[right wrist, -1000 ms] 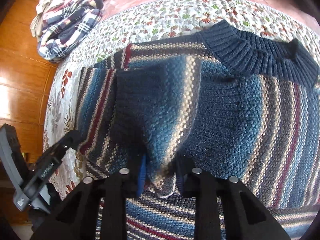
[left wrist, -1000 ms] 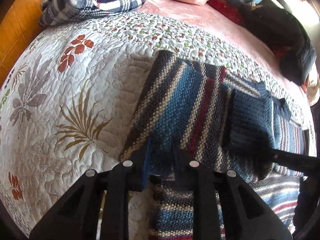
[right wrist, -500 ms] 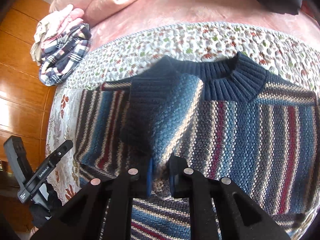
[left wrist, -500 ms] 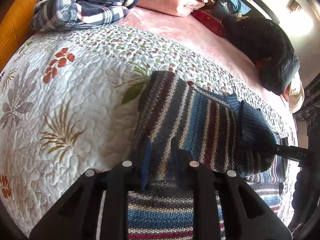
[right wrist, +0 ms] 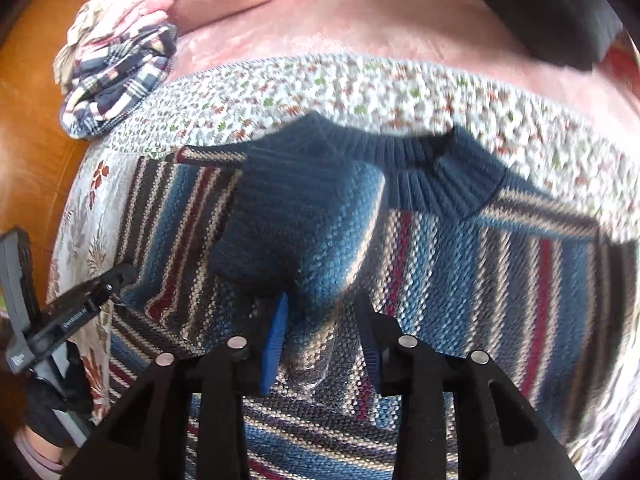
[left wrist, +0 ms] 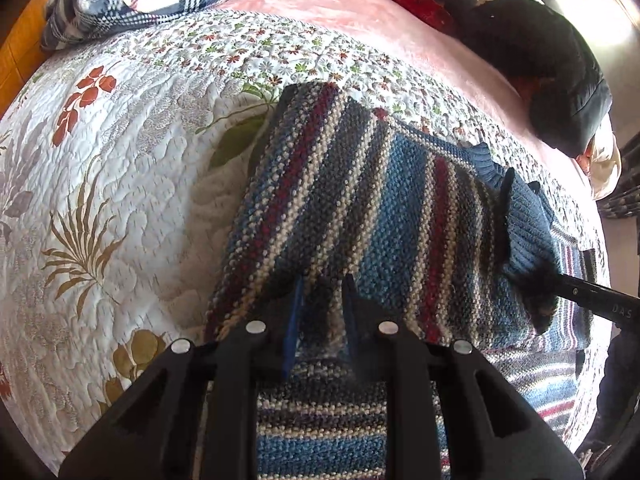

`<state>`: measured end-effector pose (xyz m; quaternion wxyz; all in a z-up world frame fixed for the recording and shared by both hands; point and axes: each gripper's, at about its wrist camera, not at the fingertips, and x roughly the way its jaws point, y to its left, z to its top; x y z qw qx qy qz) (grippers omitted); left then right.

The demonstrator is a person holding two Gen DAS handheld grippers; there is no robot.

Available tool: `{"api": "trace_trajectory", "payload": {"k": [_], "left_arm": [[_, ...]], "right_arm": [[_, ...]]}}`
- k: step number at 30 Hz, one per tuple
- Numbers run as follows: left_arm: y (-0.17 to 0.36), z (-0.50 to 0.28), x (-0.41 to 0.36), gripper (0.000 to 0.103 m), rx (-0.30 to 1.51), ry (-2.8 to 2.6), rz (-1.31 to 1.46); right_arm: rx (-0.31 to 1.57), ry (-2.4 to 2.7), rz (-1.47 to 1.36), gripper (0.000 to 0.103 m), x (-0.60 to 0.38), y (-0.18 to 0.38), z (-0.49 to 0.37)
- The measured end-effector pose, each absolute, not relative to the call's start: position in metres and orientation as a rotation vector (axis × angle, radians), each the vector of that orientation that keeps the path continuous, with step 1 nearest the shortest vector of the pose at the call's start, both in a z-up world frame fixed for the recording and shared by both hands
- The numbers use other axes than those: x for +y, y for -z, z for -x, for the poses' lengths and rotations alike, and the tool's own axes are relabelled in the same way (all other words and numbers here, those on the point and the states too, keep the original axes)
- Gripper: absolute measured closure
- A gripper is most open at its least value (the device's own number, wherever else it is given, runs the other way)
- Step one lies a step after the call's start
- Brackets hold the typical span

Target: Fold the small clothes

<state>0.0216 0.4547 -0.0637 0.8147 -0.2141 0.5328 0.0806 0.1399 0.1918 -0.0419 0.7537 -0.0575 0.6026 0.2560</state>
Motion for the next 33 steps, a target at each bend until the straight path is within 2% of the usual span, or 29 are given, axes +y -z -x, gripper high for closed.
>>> {"api": "trace_trajectory", "payload": {"k": [2,5,13,14,15,16,18,28,33], "left_arm": [[0.052,-0.020,0.452,0.080,1.108,-0.175,0.446],[0.044,-0.022,0.445,0.078,1.094,-0.144,0.460],[0.074,-0.031,0.433,0.078,1.188,-0.111,0.441],[0.077,-0.031,0.434,0.078,1.188,-0.109,0.443],[0.078,-0.030,0.434,0.078,1.185,-0.105,0.440],[0.078,-0.030,0.434,0.078,1.184,-0.102,0.437],[0.079,-0.031,0.434,0.078,1.185,-0.101,0.437],[0.081,-0.030,0.434,0.078,1.182,-0.100,0.428],[0.082,-0.031,0.434,0.077,1.183,-0.099,0.425]], "right_arm": [[1.265,-0.605,0.180,0.055,0.206,0.027,-0.133],[1.266,-0.682,0.236,0.055,0.235,0.026,-0.126],[1.334,-0.637,0.391,0.052,0.276,0.073,-0.126],[1.330,-0.627,0.397,0.059,0.276,0.074,-0.127],[1.324,-0.608,0.405,0.072,0.274,0.074,-0.129],[1.325,-0.602,0.396,0.076,0.271,0.074,-0.131],[1.341,-0.606,0.324,0.090,0.259,0.073,-0.138],[1.263,-0.513,-0.009,0.093,0.158,0.022,-0.145],[1.292,-0.402,-0.143,0.094,0.097,0.027,-0.144]]}}
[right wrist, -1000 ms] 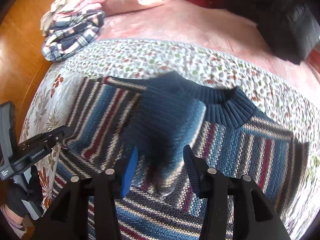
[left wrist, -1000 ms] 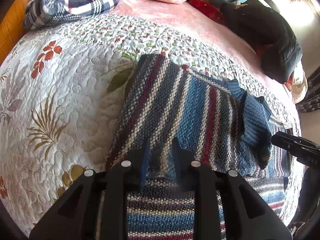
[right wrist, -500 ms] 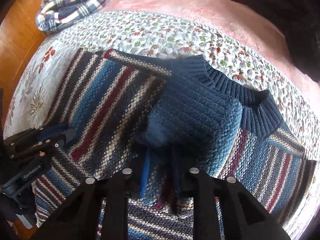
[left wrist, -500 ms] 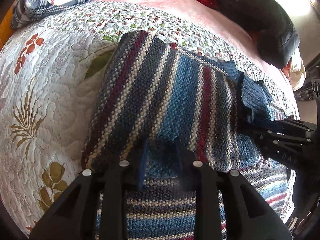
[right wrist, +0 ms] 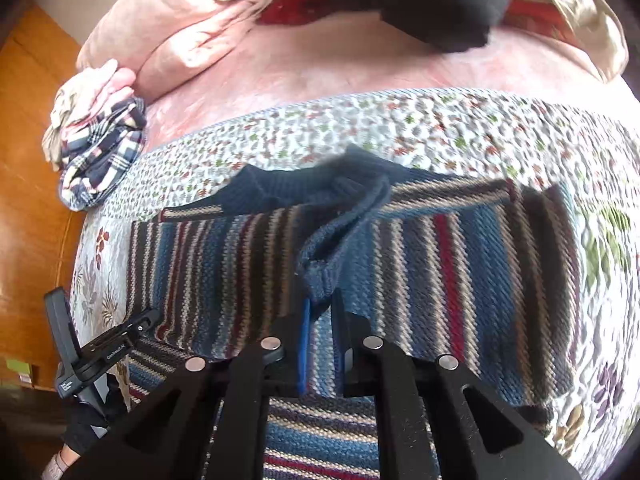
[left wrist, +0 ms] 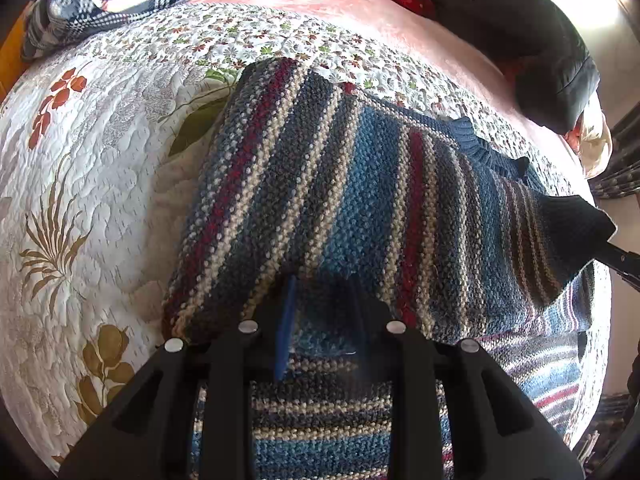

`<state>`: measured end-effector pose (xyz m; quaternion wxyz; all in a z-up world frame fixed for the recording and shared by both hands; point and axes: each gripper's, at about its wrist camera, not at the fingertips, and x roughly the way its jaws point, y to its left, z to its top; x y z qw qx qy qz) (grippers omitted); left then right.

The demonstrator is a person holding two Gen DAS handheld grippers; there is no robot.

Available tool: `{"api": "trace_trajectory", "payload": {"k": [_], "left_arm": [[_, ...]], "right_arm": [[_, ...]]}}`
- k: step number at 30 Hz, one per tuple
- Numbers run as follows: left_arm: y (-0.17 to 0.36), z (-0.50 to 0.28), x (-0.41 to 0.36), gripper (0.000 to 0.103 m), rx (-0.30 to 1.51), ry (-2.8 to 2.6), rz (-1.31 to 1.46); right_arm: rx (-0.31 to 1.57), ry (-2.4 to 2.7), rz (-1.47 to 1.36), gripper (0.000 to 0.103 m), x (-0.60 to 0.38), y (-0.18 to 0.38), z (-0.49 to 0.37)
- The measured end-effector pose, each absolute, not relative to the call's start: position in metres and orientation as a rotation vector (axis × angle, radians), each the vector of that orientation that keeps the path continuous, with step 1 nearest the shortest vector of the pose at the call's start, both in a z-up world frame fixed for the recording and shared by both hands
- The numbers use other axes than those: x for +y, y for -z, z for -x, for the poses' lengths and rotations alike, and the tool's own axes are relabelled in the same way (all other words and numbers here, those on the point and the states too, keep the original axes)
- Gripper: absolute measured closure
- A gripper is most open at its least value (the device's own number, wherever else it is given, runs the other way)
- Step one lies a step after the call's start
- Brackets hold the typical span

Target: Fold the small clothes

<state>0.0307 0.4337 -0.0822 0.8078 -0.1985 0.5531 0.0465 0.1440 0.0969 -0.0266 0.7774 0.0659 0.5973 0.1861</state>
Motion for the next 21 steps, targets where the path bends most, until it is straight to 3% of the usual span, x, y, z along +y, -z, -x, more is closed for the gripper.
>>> {"api": "trace_trajectory", "payload": {"k": [3,8,10,11,14,15,16,17,18,19,21], "left_arm": [[0.083,-0.031,0.435,0.077,1.184,-0.099,0.429],[0.083,-0.033,0.430,0.077,1.186,-0.106,0.389],[0.079,-0.034,0.428,0.077,1.190,-0.118,0.383],[0.075,-0.033,0.427,0.076,1.184,-0.123,0.385],[0.057,-0.031,0.421,0.063,1.130,-0.124,0.372],[0.053,-0.031,0.419,0.062,1.121,-0.120,0.361],[0.051,-0.031,0.416,0.061,1.119,-0.114,0.353],[0.051,-0.033,0.412,0.061,1.122,-0.107,0.346],[0.052,-0.034,0.410,0.061,1.126,-0.103,0.339],[0.054,-0.034,0.407,0.061,1.132,-0.102,0.326],[0.058,-0.035,0.403,0.060,1.140,-0.108,0.293]], "right_arm": [[1.338,-0.367,-0.169,0.103,0.072,0.045,-0.141],[1.398,-0.336,-0.202,0.103,0.047,0.073,-0.135],[1.395,-0.370,-0.256,0.097,0.041,0.071,-0.134],[1.387,-0.385,-0.296,0.090,0.037,0.068,-0.135],[1.372,-0.415,-0.363,0.050,0.034,0.066,-0.147],[1.385,-0.416,-0.365,0.048,0.038,0.071,-0.153],[1.406,-0.416,-0.373,0.049,0.041,0.079,-0.158],[1.423,-0.424,-0.389,0.057,0.044,0.086,-0.162],[1.436,-0.442,-0.410,0.072,0.048,0.093,-0.166],[1.440,-0.443,-0.414,0.076,0.052,0.096,-0.168],[1.426,-0.452,-0.412,0.095,0.057,0.096,-0.168]]}}
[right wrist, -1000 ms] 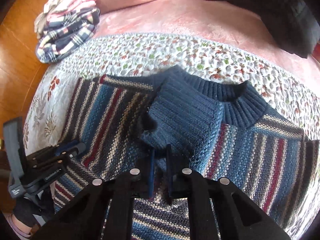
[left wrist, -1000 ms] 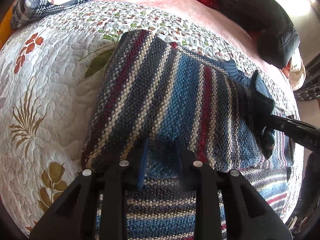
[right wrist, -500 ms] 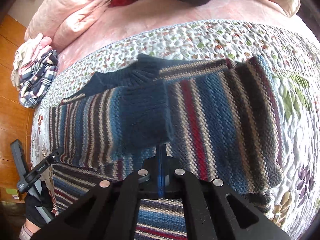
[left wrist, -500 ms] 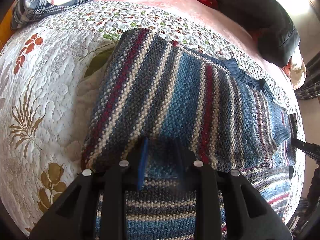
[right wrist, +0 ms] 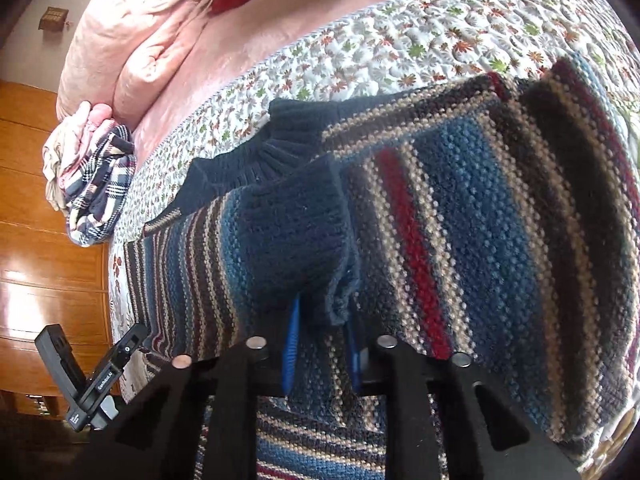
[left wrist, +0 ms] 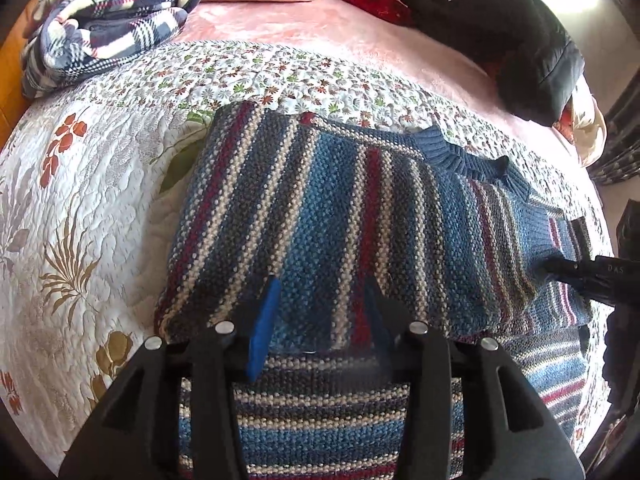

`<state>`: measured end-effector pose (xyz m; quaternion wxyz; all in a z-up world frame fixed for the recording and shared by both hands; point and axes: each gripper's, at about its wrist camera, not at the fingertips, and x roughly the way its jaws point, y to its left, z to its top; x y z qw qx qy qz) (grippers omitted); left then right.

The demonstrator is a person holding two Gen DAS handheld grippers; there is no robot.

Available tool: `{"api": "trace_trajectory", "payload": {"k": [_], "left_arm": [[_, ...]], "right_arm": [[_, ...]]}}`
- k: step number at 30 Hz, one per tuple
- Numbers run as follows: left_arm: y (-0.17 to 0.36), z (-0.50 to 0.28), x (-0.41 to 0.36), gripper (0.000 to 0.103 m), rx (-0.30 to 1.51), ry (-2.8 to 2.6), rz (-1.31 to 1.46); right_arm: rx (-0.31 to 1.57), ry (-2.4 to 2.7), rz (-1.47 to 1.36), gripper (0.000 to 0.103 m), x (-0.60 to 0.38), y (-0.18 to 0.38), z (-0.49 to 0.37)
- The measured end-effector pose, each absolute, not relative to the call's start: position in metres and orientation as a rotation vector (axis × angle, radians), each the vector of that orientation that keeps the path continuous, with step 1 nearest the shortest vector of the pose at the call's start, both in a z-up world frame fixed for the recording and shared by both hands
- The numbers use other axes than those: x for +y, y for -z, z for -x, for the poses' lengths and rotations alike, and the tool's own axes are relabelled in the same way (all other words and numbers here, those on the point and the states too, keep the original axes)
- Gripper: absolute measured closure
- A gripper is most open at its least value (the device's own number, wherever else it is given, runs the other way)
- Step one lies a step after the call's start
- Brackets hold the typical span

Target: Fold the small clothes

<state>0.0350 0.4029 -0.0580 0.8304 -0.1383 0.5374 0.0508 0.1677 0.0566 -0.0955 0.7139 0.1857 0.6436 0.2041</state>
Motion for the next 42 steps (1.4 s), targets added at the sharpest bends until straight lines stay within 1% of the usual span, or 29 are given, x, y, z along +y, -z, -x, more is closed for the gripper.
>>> {"api": "trace_trajectory", "payload": {"k": [4,6,10,12,15,17,19,20,22,23,24,27,28,29,32,33,35,39,42], "left_arm": [[0.070,-0.030,0.404,0.060,1.158,-0.098,0.303],[0.075,-0.026,0.405,0.060,1.161,-0.082,0.309],[0.078,-0.020,0.400,0.059,1.138,-0.070,0.283],[0.081,-0.020,0.400,0.059,1.135,-0.071,0.292],[0.086,-0.020,0.401,0.058,1.126,-0.080,0.306],[0.084,-0.020,0.399,0.058,1.126,-0.100,0.302],[0.075,-0.015,0.395,0.059,1.130,-0.126,0.300],[0.066,-0.006,0.394,0.059,1.115,-0.123,0.317],[0.047,0.015,0.393,0.058,1.090,-0.096,0.348],[0.040,0.028,0.393,0.057,1.084,-0.094,0.346],[0.030,0.045,0.394,0.055,1.074,-0.088,0.335],[0.012,0.098,0.394,0.048,1.073,-0.090,0.285],[0.010,0.117,0.395,0.048,1.079,-0.088,0.278],[0.009,0.137,0.398,0.045,1.090,-0.085,0.285],[0.014,0.182,0.404,0.043,1.148,-0.087,0.305],[0.019,0.198,0.404,0.041,1.180,-0.089,0.309],[0.030,0.222,0.404,0.040,1.234,-0.087,0.311],[0.048,0.257,0.396,0.039,1.320,-0.070,0.313],[0.055,0.273,0.391,0.039,1.342,-0.059,0.302]], "right_arm": [[1.357,-0.493,-0.426,0.095,0.049,0.073,-0.155],[1.350,-0.477,-0.387,0.095,0.046,0.066,-0.146],[1.386,-0.436,-0.353,0.095,0.046,0.089,-0.140],[1.390,-0.427,-0.378,0.095,0.043,0.104,-0.139],[1.375,-0.424,-0.417,0.096,0.041,0.110,-0.138],[1.368,-0.434,-0.387,0.096,0.041,0.106,-0.137],[1.360,-0.434,-0.376,0.089,0.038,0.095,-0.131],[1.338,-0.429,-0.368,0.083,0.032,0.084,-0.124],[1.247,-0.476,-0.347,0.075,0.020,0.052,-0.100],[1.209,-0.502,-0.334,0.069,0.012,0.035,-0.083],[1.188,-0.517,-0.317,0.066,0.006,0.021,-0.068],[1.175,-0.532,-0.231,0.062,-0.018,-0.004,-0.014],[1.181,-0.529,-0.210,0.060,-0.026,-0.008,0.004],[1.197,-0.521,-0.195,0.054,-0.034,-0.010,0.021],[1.247,-0.509,-0.189,0.052,-0.052,-0.006,0.071],[1.268,-0.499,-0.184,0.052,-0.056,-0.004,0.084],[1.298,-0.465,-0.179,0.049,-0.065,0.003,0.112],[1.320,-0.426,-0.203,0.047,-0.078,0.011,0.153],[1.345,-0.402,-0.220,0.047,-0.086,0.021,0.170]]}}
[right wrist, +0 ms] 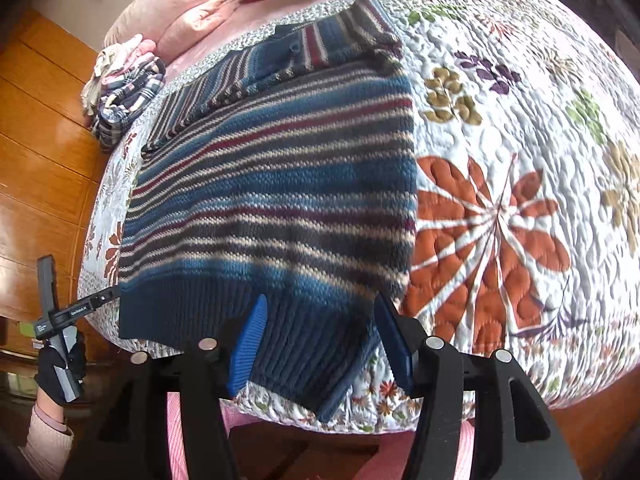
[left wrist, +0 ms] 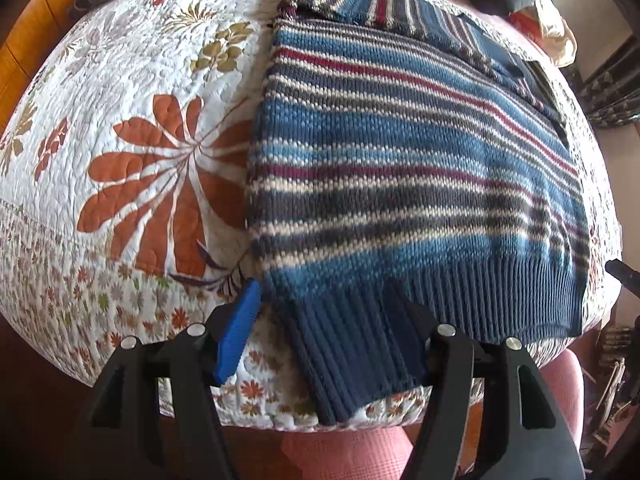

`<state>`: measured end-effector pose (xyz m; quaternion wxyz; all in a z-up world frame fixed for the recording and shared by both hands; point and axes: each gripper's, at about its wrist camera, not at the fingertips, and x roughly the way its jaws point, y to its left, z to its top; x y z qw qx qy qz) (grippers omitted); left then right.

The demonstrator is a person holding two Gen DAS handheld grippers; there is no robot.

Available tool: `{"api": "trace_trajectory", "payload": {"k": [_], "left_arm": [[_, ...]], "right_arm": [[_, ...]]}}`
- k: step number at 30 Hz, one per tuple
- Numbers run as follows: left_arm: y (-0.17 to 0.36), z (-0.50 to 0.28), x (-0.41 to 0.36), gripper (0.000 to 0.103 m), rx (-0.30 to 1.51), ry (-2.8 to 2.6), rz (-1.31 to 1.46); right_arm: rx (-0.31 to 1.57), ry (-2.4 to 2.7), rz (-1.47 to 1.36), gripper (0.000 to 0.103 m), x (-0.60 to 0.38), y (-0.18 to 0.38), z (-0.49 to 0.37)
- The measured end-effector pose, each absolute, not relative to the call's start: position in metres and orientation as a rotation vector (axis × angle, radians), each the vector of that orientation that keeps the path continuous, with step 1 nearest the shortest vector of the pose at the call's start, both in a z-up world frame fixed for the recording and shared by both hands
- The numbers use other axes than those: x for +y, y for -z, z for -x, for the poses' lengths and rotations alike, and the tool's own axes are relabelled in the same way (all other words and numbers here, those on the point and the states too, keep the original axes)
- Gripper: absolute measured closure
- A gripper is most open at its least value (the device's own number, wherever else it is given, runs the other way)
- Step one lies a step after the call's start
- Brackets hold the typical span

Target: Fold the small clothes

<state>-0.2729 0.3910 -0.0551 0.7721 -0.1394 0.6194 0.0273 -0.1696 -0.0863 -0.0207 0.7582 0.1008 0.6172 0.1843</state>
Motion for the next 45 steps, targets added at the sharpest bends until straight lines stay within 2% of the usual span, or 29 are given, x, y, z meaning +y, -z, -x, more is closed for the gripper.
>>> {"api": "trace_trajectory", "payload": {"k": [14,20,21,28,29,31,32,35,45], "left_arm": [[0.078,0.291,0.382,0.031,1.396,-0.034,0.389],[0.082,0.283,0.368,0.045,1.403,-0.031,0.383],[0.082,0.284,0.368,0.049,1.401,-0.033,0.384],[0.081,0.292,0.372,0.061,1.393,-0.032,0.390],[0.081,0.291,0.372,0.068,1.391,-0.036,0.388],[0.081,0.291,0.373,0.075,1.386,-0.038,0.400],[0.081,0.292,0.375,0.084,1.384,-0.040,0.403],[0.078,0.290,0.376,0.093,1.376,-0.043,0.401],[0.027,0.272,0.399,0.095,1.226,0.002,0.488]], "right_arm": [[1.434,-0.389,-0.236,0.047,-0.075,0.060,0.192],[1.439,-0.369,-0.213,0.051,-0.071,0.065,0.196],[1.443,-0.365,-0.209,0.055,-0.072,0.066,0.197],[1.453,-0.345,-0.201,0.070,-0.075,0.068,0.205],[1.452,-0.340,-0.191,0.076,-0.075,0.069,0.205],[1.450,-0.333,-0.180,0.085,-0.075,0.069,0.204],[1.449,-0.341,-0.198,0.090,-0.077,0.069,0.204],[1.440,-0.367,-0.252,0.093,-0.083,0.065,0.202],[1.328,-0.468,-0.478,0.095,-0.106,0.025,0.176]]}}
